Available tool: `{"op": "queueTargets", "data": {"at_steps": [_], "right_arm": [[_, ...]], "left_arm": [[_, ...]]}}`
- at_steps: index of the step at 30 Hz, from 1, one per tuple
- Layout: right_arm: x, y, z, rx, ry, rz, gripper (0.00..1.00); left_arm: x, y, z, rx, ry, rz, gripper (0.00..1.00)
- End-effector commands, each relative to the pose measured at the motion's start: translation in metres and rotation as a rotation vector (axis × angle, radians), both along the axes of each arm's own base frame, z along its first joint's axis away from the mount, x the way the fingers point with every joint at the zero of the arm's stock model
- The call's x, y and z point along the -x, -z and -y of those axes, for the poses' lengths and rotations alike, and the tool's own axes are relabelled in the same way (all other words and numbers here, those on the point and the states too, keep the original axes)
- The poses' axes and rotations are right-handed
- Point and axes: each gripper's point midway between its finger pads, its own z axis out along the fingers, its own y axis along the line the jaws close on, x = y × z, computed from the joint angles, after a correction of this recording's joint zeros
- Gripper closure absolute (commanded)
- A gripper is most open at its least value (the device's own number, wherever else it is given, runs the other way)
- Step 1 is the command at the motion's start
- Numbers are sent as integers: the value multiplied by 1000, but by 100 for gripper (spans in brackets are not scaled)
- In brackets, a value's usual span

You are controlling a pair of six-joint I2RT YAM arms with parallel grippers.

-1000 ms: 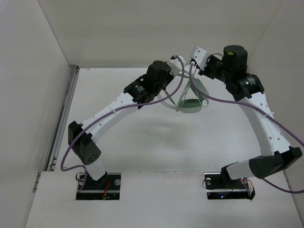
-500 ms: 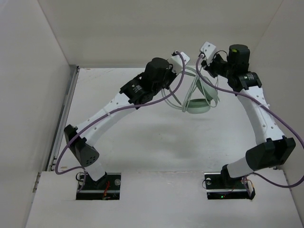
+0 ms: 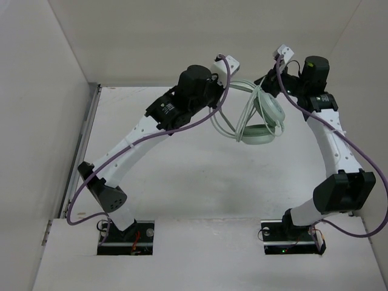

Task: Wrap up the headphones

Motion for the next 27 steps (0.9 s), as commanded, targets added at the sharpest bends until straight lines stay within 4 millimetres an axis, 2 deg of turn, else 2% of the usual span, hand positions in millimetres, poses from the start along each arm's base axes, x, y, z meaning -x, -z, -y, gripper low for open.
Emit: {"op": "queueTargets", "data": {"at_steps": [1, 8, 13, 18, 23, 27], "right_arm": [[14, -20, -21, -160, -108, -28, 77], [31, -20, -38, -326, -213, -152, 90], [47, -14, -52, -422, -283, -267, 87], [56, -12, -58, -499, -312, -341, 80], [55, -3, -59, -518, -303, -375, 78], [55, 6, -63, -521, -294, -396, 80]], "left_arm": [[15, -82, 3, 248, 46, 79, 98], [7, -106, -2, 335, 19, 72, 97], [-12, -105, -13, 360, -51, 67, 97], [-31, -82, -20, 341, -99, 26, 97], [-45, -44, -30, 302, -145, -23, 97], [-50, -13, -35, 272, -176, -78, 98]]}}
